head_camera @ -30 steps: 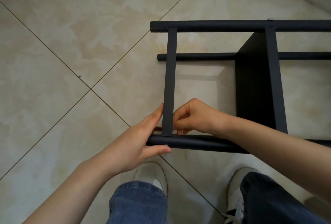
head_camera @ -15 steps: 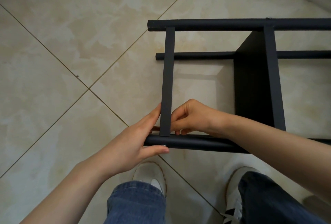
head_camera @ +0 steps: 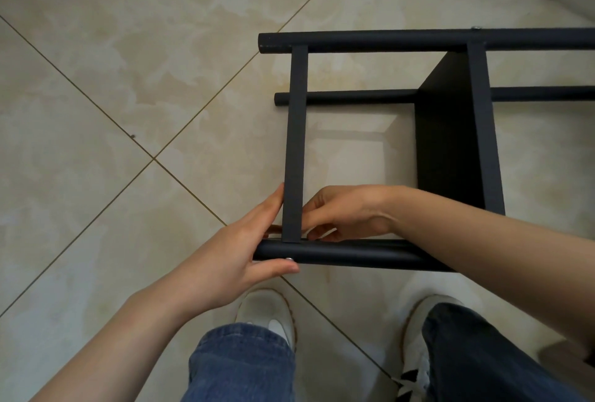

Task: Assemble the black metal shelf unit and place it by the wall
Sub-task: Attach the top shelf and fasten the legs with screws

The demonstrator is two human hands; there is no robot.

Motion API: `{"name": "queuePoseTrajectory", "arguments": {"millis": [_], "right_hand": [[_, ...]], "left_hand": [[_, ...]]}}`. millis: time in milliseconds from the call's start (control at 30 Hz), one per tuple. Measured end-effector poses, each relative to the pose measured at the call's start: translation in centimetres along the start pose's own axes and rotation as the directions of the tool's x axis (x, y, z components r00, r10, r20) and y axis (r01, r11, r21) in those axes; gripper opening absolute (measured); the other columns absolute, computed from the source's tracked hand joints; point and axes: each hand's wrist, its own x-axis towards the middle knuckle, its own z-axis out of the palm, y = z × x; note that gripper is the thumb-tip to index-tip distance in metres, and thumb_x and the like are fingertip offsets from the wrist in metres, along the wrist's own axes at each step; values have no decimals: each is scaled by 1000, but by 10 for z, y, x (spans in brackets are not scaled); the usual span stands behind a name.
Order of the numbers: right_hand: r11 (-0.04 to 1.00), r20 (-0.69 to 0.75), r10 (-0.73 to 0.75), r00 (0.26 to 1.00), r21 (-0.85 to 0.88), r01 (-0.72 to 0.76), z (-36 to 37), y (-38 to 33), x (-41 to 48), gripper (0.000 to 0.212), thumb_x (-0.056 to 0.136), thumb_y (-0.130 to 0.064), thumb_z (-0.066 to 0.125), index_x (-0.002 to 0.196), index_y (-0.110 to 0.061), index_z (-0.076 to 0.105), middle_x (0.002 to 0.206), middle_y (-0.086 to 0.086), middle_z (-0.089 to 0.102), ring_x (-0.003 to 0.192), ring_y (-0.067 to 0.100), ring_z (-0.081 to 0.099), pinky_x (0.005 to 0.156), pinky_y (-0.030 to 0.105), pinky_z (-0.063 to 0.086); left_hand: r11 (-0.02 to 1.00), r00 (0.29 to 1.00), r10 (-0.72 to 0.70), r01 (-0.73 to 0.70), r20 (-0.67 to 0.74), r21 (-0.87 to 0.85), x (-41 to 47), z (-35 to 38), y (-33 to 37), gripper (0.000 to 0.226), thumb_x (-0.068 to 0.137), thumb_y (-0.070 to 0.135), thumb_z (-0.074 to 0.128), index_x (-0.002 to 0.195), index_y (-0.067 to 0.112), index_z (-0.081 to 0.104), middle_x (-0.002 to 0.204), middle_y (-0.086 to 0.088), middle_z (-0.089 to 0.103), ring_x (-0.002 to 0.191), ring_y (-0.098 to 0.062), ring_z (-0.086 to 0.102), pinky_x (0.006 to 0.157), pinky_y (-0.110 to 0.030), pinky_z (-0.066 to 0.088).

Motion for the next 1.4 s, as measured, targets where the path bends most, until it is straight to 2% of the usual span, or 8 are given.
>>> {"name": "queuePoseTrajectory", "arguments": {"millis": [133,300,633,767,900,1000,1267,1400], "right_hand": [[998,29,1,1000,58,-3,-4,2,2,27,89,-24,70,109,-5,73,108,6,70,103,20,62,96,31,49],[998,47,-1,999,57,-2,-7,4,2,20,90,-22,69,104,-9,75,105,4,72,101,19,63,92,29,50],[996,61,-20,998,86,14,-9,3,3,25,92,-15,66,113,-1,70,107,7,70,100,19,62,94,31,50],[999,37,-12,999,43,11,-4,2,7,26,89,-18,70,108,0,72,105,8,69,99,20,61,103,36,47],[998,68,-12,998,66,8,-8,0,5,15,91,-15,67,102,-7,73,105,7,67,99,19,60,92,32,49],[998,81,20,997,52,-25,-10,-1,3,9,90,-16,68,95,-12,75,96,2,69,92,17,58,85,30,49],[999,90,11,996,47,-16,-11,-4,3,10,91,-14,67,96,-10,74,97,4,67,86,14,58,81,28,47],[999,79,34,996,-16,-33,-11,-2,5,11,90,-17,69,96,-9,74,91,1,68,89,16,57,85,30,46]], "left_hand": [[1000,1000,2,-2,2,-12,0,0,1,102,87,38,72,152,59,-2,156,27,34,127,6,51,106,-29,49],[1000,1000,3,-3,1,-18,0,0,2,100,83,47,68,152,59,-2,157,29,32,129,5,50,107,-31,49],[1000,1000,0,0,-3,-17,0,1,1,101,87,38,72,152,61,-1,154,29,36,126,6,53,106,-31,49],[1000,1000,4,-4,-12,-8,0,1,0,102,86,38,73,151,61,-2,154,29,36,126,7,52,105,-30,50],[1000,1000,0,0,-11,-14,0,1,0,102,87,36,74,152,61,-1,152,27,40,124,7,54,104,-29,51],[1000,1000,-2,1,-13,-21,0,1,0,102,87,35,74,152,60,0,150,28,41,122,8,55,102,-28,51],[1000,1000,2,-2,-16,-22,0,2,1,102,86,38,73,152,61,-1,151,27,40,122,6,55,104,-29,50],[1000,1000,3,-3,-14,-13,0,2,0,102,87,37,73,152,60,-2,151,27,41,121,7,55,103,-27,50]]}}
